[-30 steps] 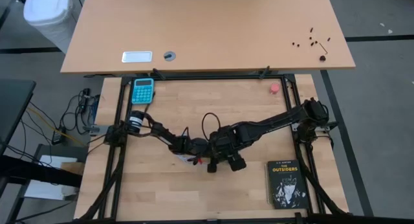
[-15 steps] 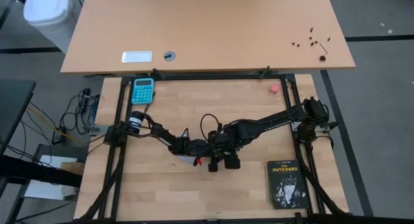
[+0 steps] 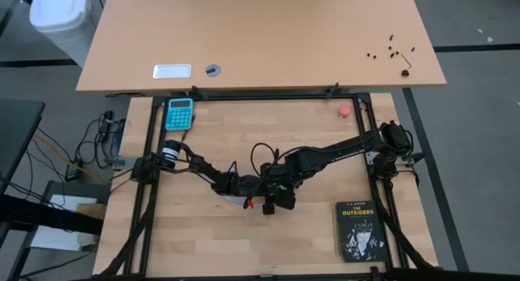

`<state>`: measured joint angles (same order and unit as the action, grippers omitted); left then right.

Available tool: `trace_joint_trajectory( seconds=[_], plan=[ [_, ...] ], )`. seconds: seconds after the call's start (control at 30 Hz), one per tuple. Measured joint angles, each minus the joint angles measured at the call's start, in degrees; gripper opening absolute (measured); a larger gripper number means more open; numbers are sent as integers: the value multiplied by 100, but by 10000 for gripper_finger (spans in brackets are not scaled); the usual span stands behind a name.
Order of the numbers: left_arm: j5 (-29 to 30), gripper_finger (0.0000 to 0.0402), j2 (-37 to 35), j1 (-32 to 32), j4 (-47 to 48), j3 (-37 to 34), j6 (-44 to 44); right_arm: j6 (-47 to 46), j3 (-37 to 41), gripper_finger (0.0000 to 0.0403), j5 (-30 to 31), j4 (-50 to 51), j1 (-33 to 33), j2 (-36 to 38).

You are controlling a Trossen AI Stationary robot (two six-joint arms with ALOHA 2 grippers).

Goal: Screw lightbulb
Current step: Insert the lightbulb into the lamp

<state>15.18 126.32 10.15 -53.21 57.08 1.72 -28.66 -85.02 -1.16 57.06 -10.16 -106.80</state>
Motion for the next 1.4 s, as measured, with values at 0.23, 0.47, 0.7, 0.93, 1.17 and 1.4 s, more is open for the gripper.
trace_joint_trajectory(
  seconds=[0.23, 0.47, 0.7, 0.93, 1.17, 1.4],
  plan=[
    [48, 195, 0, -2, 4, 0, -53, -743, 0, 265, 223, 124, 23, 0],
    [70, 195, 0, -7, 7, 0, -65, -1380, 5, 274, 327, 180, 98, 3],
    [64, 195, 0, -7, 71, 0, -68, -2227, 5, 266, 319, 214, 224, 7],
    [56, 195, -4, -7, 161, 2, -66, -2732, 7, 277, 445, 225, 249, 7],
    [43, 195, -5, -4, 182, 2, -63, -2298, 9, 288, 454, 145, 248, 7],
    [5, 195, -7, 2, 195, 2, -37, -1428, 11, 317, 372, 46, 248, 7]
  ],
)
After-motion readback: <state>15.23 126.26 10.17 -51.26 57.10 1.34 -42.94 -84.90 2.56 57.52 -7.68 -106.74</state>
